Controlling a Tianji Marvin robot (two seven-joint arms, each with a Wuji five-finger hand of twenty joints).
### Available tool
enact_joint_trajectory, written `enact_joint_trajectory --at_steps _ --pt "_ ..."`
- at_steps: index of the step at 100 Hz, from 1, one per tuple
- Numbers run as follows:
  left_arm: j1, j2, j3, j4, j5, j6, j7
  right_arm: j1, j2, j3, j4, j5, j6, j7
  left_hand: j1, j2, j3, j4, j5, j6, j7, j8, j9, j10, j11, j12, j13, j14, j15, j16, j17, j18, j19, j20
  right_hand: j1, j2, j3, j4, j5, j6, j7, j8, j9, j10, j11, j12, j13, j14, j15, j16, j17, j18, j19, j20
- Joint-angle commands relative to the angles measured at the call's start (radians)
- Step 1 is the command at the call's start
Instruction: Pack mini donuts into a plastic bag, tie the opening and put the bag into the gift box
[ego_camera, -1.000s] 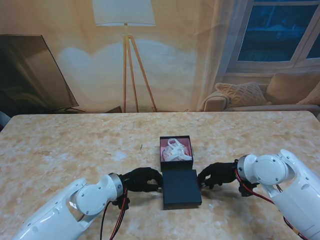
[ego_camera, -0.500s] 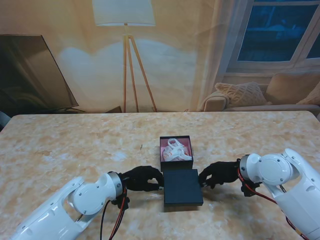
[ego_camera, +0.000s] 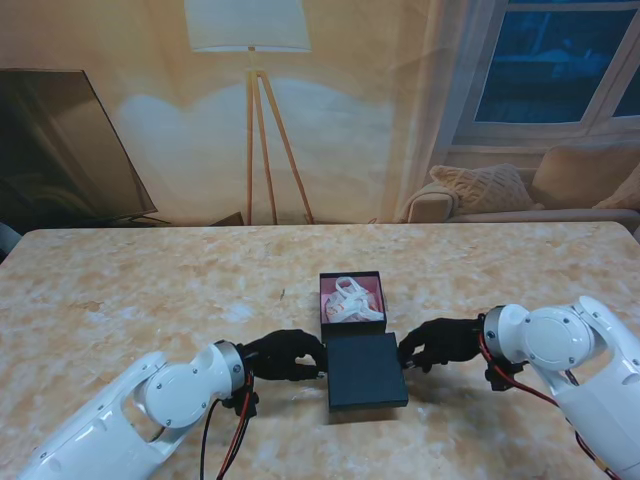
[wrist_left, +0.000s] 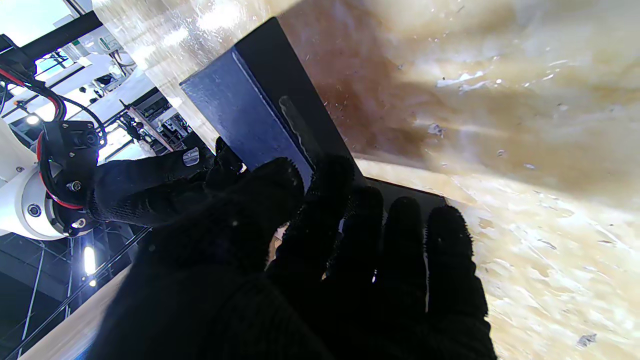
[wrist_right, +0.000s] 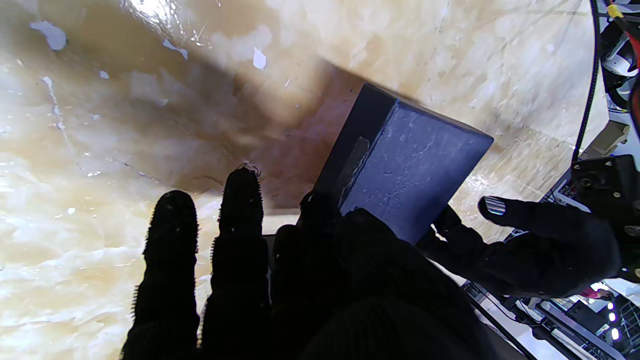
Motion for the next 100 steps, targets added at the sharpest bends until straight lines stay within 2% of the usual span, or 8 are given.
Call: enact_joint_trajectory --at_steps 1,100 --pt "0.004 -0.018 0.005 -0.034 -0.012 -0.002 -0.017 -0.009 -0.019 -0.009 -0.033 0.015 -0.01 0.013 -0.014 -0.018 0.023 -0.014 -0.032 -0.187 -0.088 -0.026 -0.015 -0.207 -0.047 -0.026 0.017 -0.003 0.023 0.016 0.003 -0.003 0.019 -0.021 -0.01 -0.002 0.006 0.005 -0.064 -0.221 -0.113 -0.028 0.003 -0.15 -0.043 -0.006 0.022 -0.003 0.01 0.002 0.01 0.004 0.028 0.001" --pt "0.007 -0.012 -0.028 -0.074 0.013 0.006 -0.041 -0.005 -0.021 0.008 -0.06 0.008 -0.005 0.01 -0.003 -0.018 0.007 -0.019 -0.024 -0.187 -0.089 -0.017 -0.008 -0.202 -0.047 -0.027 0.02 0.0 0.024 0.018 0.006 0.01 0.029 -0.02 -0.005 -0.001 -0.018 -0.003 -0.057 -0.221 -0.109 -0.033 0.02 -0.142 -0.046 0.002 0.033 0.001 0.024 0.008 0.015 0.006 0.034 -0.001"
